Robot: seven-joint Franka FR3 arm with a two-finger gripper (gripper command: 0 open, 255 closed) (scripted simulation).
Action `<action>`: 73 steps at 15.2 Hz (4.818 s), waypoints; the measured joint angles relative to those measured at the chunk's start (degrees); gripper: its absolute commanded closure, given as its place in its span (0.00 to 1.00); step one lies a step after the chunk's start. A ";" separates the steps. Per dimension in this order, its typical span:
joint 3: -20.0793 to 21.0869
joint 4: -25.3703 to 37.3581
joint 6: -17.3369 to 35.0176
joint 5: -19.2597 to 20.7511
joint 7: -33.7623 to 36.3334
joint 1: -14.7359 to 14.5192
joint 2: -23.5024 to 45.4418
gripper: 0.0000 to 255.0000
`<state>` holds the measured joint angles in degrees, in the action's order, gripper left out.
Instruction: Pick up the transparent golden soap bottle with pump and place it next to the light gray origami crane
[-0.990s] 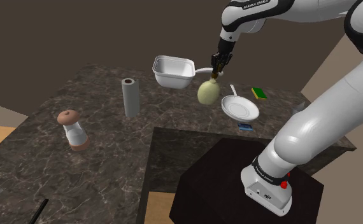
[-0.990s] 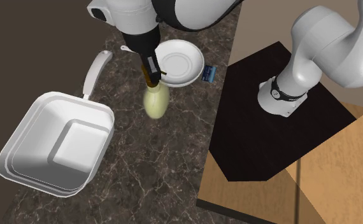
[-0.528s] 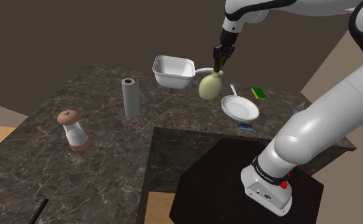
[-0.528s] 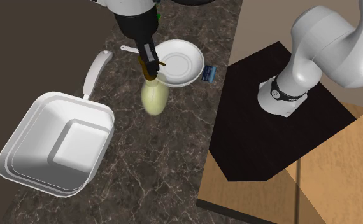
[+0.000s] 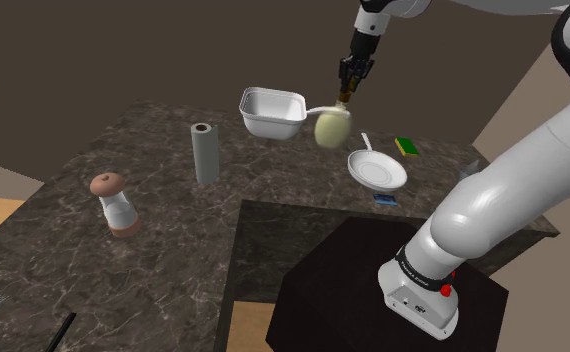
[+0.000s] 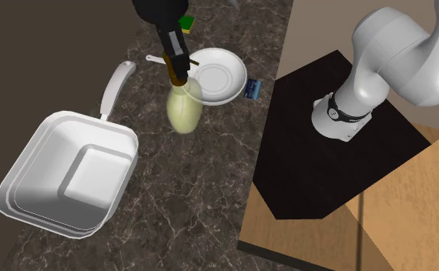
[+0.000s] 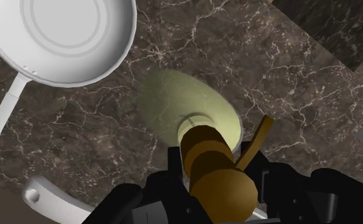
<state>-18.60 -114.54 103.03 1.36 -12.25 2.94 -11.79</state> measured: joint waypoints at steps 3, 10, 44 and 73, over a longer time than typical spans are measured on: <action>0.04 2.36 -2.29 -0.04 0.01 -0.04 0.07 1.00; 0.15 8.05 -7.65 -0.19 0.06 -0.15 0.41 1.00; -2.65 44.79 -35.16 -3.36 -4.24 1.66 10.35 1.00; -30.70 44.66 -37.38 -0.16 -49.36 17.74 8.50 1.00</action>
<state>-49.30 -69.88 65.65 1.20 -61.61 20.69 -3.29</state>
